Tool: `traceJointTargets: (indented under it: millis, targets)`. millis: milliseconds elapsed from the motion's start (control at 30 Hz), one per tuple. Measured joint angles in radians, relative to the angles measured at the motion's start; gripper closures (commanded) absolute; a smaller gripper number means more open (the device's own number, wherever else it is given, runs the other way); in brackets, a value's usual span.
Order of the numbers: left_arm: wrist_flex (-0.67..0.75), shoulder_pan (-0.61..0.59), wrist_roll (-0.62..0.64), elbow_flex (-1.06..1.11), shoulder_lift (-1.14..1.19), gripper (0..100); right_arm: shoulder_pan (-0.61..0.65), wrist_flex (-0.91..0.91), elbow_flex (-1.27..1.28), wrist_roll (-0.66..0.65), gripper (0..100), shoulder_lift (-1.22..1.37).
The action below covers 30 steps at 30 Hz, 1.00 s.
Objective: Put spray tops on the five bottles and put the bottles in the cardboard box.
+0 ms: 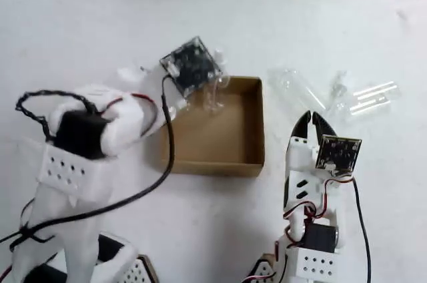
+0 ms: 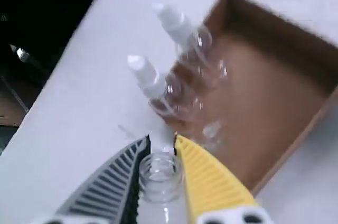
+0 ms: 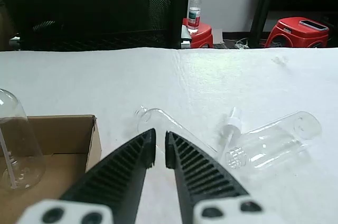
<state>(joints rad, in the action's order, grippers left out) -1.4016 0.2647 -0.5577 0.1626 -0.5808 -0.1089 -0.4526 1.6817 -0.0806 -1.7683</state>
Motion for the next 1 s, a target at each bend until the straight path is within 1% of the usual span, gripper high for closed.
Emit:
traceJointTargets:
  millis: [100,167,233,400,633,700,833,900,1000]
  targets:
    - [0.123,0.046,0.203,0.032,-0.014,98,0.0,0.0,0.0,0.0,97.7,0.0]
    - [0.233,0.069,0.319,0.103,-0.015,98,0.0,0.0,0.0,0.0,97.7,0.0]
    - [0.361,0.089,0.408,0.206,-0.015,98,0.0,0.0,0.0,0.0,97.7,0.0]
    - [0.69,0.121,0.523,0.486,-0.015,98,0.0,0.0,0.0,0.0,97.7,0.0]
    - [1.085,0.109,0.69,0.758,-0.015,98,0.0,0.0,0.0,0.0,97.7,0.0]
    - [1.177,0.086,0.723,0.829,-0.015,98,0.0,0.0,0.0,0.0,97.7,0.0]
    - [1.339,0.061,0.732,0.967,-0.015,98,0.0,0.0,0.0,0.0,97.7,0.0]
    - [1.381,0.058,0.721,1.011,-0.02,98,0.0,0.0,0.0,0.0,97.7,0.0]
    - [1.404,0.06,0.66,1.049,-0.057,98,0.0,0.0,0.0,0.0,97.7,0.0]
